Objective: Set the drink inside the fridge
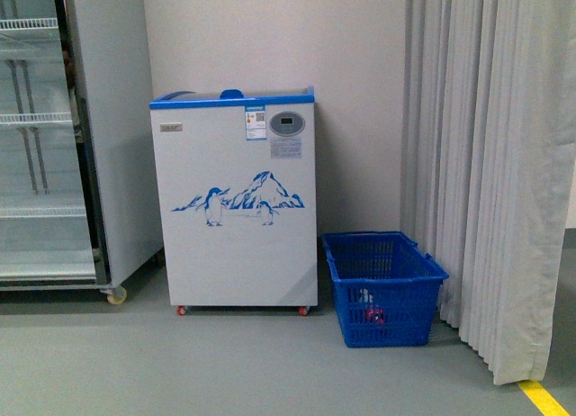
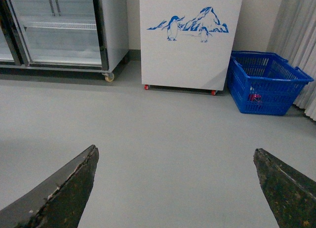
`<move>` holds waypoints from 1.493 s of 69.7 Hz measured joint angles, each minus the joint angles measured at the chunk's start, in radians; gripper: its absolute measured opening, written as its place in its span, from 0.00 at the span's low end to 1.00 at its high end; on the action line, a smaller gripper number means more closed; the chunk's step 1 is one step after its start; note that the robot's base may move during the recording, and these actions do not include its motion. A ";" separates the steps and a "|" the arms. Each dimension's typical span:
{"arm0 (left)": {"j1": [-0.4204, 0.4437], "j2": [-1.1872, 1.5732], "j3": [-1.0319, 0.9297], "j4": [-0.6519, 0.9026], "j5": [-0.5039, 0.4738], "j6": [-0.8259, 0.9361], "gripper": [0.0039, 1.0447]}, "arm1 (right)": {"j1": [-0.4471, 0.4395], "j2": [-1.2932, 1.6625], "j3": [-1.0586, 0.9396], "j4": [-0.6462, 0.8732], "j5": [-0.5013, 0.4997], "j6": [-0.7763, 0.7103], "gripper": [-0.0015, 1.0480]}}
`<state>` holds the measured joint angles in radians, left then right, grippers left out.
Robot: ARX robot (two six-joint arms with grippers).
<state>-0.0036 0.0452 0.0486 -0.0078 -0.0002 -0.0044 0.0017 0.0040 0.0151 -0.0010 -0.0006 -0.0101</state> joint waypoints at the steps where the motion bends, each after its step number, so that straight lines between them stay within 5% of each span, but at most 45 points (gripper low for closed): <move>1: 0.000 0.000 0.000 0.000 0.000 0.000 0.92 | 0.000 0.000 0.000 0.000 0.000 0.000 0.93; 104: 0.000 0.000 0.000 0.000 0.000 0.000 0.92 | 0.000 0.000 0.000 0.000 0.000 0.000 0.93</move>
<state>-0.0036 0.0452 0.0486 -0.0078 -0.0002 -0.0044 0.0017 0.0040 0.0151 -0.0010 -0.0010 -0.0101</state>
